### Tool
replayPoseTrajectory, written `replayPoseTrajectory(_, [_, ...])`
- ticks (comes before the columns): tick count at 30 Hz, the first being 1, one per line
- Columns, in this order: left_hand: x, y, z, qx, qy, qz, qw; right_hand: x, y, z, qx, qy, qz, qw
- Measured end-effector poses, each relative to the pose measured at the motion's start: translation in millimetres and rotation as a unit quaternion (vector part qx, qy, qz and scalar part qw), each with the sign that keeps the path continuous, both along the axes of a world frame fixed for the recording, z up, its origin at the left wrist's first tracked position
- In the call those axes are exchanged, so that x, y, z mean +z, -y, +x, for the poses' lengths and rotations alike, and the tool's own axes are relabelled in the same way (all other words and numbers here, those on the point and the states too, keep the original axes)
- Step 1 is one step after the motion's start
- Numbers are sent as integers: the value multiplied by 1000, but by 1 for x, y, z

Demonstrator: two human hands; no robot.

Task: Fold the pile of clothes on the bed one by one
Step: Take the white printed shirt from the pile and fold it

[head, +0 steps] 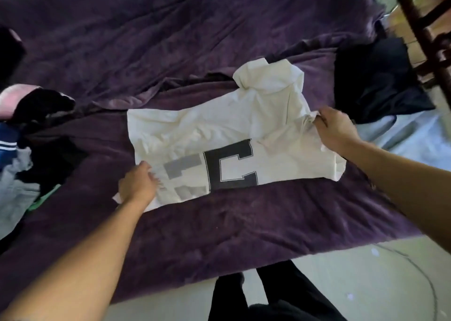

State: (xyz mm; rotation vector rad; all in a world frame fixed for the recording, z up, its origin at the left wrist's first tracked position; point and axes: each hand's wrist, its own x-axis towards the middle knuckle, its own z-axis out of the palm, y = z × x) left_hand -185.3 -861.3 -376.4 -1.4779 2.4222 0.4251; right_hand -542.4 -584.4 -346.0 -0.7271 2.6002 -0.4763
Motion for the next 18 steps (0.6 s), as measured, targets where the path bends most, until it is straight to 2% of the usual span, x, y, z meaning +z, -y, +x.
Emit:
replayPoseTrajectory(6, [-5,81,-83,69,-57,-98,991,-25,97,-82,-7,-35,8,999])
replayPoseTrajectory(10, [-22,91,-108,137,-66,-151,977,-47,119,-109,-41,-69,14,997])
replayPoseTrajectory(12, [-33,70,-114,113,-43,-125,985,-52,110,-102,-1,-117,5,993])
replayPoseTrajectory(14, [-43,41,-124,79,-41,-55,994,-61,100,-86,67,-129,-32,989])
replayPoseTrajectory(15, [-47,27,-132,67,-47,-17,997,-65,97,-76,99,-99,-36,990])
replayPoseTrajectory(18, [-59,-5,-164,14,-90,54,994,-84,103,-60,203,46,34,978])
